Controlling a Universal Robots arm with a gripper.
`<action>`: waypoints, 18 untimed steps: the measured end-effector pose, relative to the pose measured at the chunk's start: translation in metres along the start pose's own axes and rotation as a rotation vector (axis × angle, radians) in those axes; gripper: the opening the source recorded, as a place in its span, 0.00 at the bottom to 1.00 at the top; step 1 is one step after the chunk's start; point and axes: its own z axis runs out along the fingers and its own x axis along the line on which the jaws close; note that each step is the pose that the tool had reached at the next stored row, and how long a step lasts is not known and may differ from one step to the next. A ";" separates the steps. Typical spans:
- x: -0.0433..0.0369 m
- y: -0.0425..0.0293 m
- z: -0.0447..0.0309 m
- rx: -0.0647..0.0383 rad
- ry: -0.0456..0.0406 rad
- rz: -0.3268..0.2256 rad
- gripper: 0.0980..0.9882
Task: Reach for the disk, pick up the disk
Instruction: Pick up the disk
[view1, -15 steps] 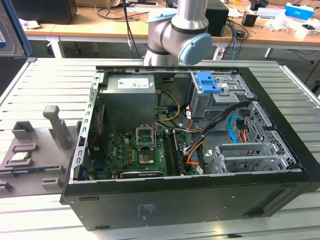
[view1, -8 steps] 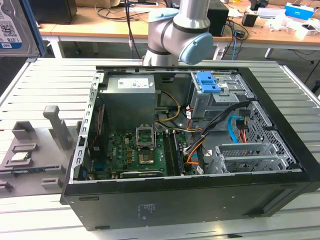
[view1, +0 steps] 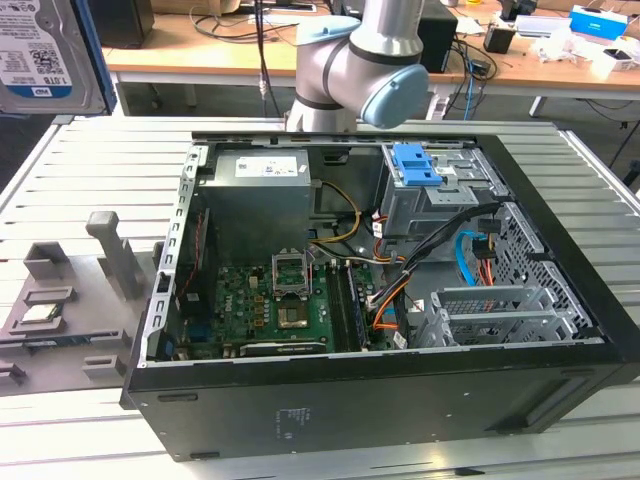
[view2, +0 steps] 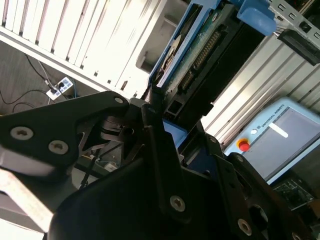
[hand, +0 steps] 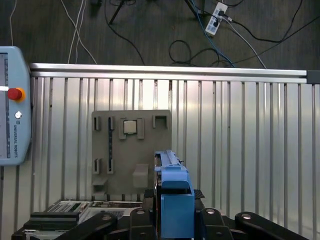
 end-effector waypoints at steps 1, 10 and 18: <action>0.0001 -0.0054 -0.0004 0.000 0.0001 0.000 0.30; 0.0008 -0.0437 -0.0024 -0.002 0.0000 0.000 0.30; 0.0014 -0.0728 -0.0041 -0.004 0.0000 0.000 0.30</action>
